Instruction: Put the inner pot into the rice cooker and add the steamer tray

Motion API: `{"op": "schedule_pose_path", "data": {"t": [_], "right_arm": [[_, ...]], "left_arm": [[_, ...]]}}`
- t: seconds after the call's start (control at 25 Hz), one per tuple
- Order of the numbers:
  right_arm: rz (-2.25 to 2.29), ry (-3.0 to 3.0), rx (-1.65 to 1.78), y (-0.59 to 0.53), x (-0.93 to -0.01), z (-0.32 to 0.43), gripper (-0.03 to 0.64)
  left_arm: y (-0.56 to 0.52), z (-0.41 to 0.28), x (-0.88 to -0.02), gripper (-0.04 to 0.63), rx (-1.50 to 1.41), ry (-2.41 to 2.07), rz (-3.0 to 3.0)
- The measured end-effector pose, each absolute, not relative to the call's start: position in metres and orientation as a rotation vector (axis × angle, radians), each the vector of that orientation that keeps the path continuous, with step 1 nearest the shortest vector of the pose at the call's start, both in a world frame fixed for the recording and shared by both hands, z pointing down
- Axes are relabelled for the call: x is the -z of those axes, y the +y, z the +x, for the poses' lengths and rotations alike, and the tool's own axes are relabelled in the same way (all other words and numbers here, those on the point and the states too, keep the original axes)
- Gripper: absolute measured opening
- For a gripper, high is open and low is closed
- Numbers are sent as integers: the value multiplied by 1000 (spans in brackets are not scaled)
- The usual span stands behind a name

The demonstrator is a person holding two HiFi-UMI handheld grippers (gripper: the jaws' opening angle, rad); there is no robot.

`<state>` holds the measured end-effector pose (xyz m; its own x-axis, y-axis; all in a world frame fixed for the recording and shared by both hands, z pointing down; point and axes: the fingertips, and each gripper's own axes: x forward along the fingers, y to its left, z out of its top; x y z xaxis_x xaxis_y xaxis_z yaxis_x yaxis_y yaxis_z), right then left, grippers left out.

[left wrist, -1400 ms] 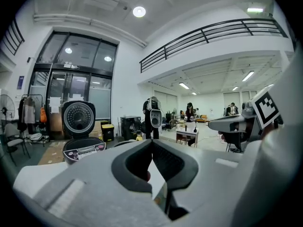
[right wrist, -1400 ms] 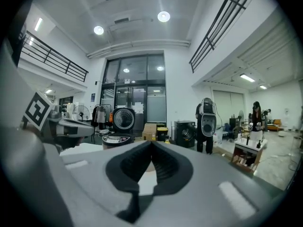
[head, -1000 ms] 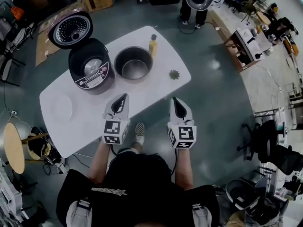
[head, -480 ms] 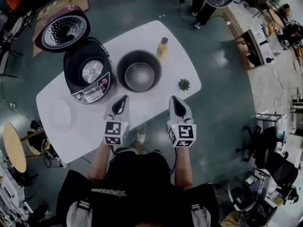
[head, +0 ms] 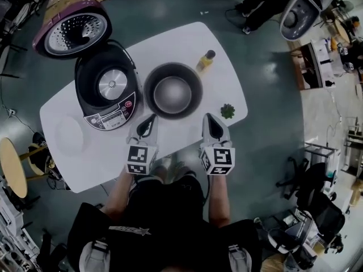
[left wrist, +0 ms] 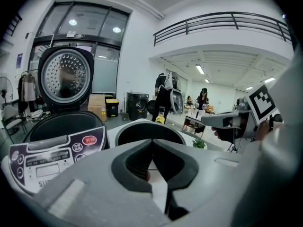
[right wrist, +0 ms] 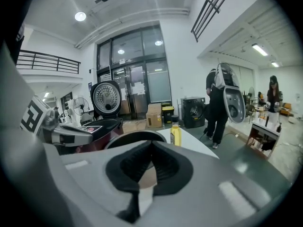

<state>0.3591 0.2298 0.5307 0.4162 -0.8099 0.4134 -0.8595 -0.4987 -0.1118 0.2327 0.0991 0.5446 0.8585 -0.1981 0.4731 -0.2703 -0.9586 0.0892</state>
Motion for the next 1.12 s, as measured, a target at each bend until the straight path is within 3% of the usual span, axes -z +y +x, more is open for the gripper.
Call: {"op": "schedule_pose_path", "data": {"t": [0.88, 0.92, 0.96, 1.12], "right_arm": [[2239, -1789, -698, 163, -562, 423, 5], [2228, -1802, -700, 162, -564, 426, 12], [2217, -1815, -700, 160, -565, 429, 63], [2194, -1840, -695, 153, -572, 440, 158]], "left_arm": [[70, 231, -568, 14, -734, -872, 2641], [70, 231, -570, 15, -734, -896, 2620], [71, 230, -573, 17, -733, -912, 2596], [75, 233, -580, 166, -702, -920, 2519]]}}
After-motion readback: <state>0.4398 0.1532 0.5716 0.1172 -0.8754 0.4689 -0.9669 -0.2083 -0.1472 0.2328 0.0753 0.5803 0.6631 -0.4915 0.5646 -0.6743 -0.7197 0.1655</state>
